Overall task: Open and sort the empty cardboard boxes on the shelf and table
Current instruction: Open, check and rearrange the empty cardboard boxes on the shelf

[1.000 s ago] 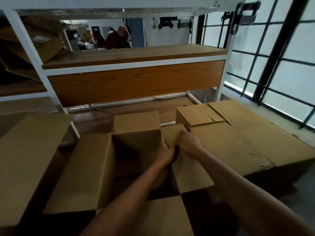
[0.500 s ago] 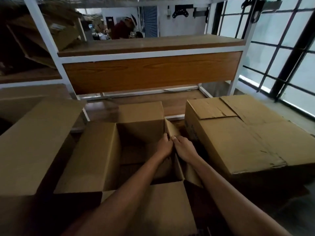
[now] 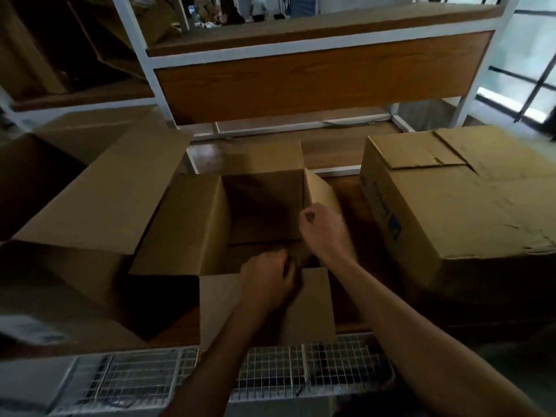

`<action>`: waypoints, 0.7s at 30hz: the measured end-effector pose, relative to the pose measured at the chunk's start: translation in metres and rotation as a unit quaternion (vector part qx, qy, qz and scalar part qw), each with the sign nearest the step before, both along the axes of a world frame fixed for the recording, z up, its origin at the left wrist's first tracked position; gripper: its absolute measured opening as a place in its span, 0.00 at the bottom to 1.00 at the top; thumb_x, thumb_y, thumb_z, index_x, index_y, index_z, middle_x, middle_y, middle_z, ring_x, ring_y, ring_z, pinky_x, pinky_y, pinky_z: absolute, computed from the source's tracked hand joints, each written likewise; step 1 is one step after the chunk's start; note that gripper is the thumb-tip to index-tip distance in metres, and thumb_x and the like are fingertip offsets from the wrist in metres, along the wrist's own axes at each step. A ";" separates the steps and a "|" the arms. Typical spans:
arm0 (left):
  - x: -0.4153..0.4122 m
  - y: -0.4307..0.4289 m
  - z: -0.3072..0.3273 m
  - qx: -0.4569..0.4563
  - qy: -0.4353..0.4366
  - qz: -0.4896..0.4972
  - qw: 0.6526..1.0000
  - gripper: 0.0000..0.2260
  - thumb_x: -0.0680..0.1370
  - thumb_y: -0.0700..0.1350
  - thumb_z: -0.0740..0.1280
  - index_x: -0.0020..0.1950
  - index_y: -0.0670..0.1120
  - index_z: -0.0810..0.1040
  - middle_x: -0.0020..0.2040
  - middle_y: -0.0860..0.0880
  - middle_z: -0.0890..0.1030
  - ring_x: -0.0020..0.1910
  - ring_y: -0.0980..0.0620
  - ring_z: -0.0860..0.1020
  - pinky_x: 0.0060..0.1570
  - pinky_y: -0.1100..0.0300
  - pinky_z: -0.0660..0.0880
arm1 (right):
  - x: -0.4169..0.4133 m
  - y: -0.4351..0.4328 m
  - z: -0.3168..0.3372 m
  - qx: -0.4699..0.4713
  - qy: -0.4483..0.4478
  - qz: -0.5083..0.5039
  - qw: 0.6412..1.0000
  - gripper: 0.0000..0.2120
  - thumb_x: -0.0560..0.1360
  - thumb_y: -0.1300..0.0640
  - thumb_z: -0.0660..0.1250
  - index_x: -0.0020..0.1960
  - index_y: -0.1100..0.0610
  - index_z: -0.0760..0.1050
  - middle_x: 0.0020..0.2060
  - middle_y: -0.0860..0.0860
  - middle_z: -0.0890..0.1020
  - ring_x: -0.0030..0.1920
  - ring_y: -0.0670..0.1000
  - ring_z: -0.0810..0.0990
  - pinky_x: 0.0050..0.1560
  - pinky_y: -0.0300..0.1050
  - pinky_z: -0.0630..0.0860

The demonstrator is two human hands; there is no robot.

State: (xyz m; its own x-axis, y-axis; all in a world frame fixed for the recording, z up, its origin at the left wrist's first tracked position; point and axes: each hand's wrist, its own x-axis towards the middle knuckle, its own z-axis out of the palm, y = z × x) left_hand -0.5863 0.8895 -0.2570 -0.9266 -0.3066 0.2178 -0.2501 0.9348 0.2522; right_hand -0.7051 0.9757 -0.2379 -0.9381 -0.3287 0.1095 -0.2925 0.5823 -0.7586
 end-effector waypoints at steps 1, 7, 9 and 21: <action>0.004 -0.003 -0.003 -0.010 0.010 0.015 1.000 0.12 0.80 0.53 0.58 0.38 0.51 0.68 0.38 0.49 0.78 0.38 0.49 0.77 0.36 0.59 0.61 | 0.008 0.000 0.002 -0.004 0.011 0.000 1.000 0.07 0.79 0.53 0.62 0.43 0.47 0.76 0.40 0.44 0.79 0.42 0.46 0.79 0.40 0.40 0.75; 0.025 -0.041 -0.033 0.048 0.035 0.160 0.985 0.26 0.80 0.62 0.45 0.31 0.52 0.70 0.31 0.56 0.73 0.41 0.52 0.76 0.60 0.42 0.69 | 0.072 0.013 -0.035 0.053 0.029 0.009 0.998 0.14 0.78 0.48 0.65 0.62 0.49 0.75 0.76 0.53 0.62 0.77 0.56 0.58 0.75 0.56 0.58; 0.032 -0.035 -0.029 0.029 0.032 0.169 0.985 0.25 0.81 0.60 0.47 0.32 0.51 0.74 0.32 0.55 0.75 0.42 0.52 0.76 0.61 0.46 0.66 | 0.084 0.011 -0.054 0.048 0.073 0.006 0.996 0.11 0.78 0.48 0.64 0.57 0.50 0.77 0.78 0.55 0.58 0.78 0.57 0.54 0.75 0.58 0.57; 0.023 -0.024 -0.021 0.016 0.096 0.182 0.978 0.19 0.82 0.53 0.56 0.36 0.48 0.78 0.36 0.49 0.81 0.44 0.47 0.78 0.54 0.46 0.69 | 0.063 0.034 -0.025 0.020 -0.006 0.095 0.995 0.22 0.76 0.40 0.65 0.68 0.46 0.71 0.78 0.50 0.57 0.76 0.53 0.58 0.70 0.51 0.61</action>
State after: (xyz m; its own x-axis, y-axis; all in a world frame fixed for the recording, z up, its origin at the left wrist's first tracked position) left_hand -0.5636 0.8660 -0.2776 -0.6968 -0.6188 0.3627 -0.5105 0.7831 0.3553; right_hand -0.6423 1.0093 -0.2625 -0.8601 -0.5037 0.0809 -0.3905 0.5478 -0.7399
